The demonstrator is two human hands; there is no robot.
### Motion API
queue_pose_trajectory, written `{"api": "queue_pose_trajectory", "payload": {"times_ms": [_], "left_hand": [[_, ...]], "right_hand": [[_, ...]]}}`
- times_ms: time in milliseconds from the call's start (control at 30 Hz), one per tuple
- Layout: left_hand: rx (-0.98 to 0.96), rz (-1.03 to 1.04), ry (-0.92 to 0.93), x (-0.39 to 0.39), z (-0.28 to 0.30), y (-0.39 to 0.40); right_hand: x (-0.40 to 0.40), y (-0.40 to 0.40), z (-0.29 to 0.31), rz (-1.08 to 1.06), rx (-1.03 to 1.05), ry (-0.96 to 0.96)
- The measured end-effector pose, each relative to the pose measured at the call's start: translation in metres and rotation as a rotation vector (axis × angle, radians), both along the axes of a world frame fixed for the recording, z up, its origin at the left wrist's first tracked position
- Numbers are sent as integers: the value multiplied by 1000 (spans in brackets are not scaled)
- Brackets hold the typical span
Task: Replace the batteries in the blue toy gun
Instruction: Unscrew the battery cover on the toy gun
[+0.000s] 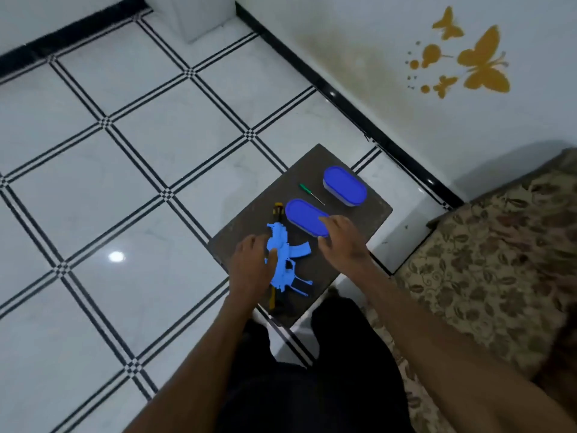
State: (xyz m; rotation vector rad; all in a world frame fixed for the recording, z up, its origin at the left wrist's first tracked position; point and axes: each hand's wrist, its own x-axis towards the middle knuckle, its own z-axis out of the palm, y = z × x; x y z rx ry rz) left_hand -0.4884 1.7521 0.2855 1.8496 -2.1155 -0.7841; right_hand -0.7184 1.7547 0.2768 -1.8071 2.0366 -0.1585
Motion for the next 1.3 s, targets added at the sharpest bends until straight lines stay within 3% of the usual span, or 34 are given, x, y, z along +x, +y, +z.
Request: {"api": "queue_pose_trajectory", "payload": {"times_ms": [300,567,833,1100,1300], "left_hand": [[110,360,-17,-110,-61,-2],[184,659,-11,-173,-116,-7],[-44,597,66,-177,-236,-47],[-313,540,-42,-168,-297,-55],[-459,553,-129,-172,-316,-36]], "right_hand": [[-85,-78,-69,368,123,-30],[-125,-133,-143,556,192,-24],[-95,-163,-221,637,91,2],[-70,-176,-251,819,53,123],[-81,-166,-264,789,-24,127]]}}
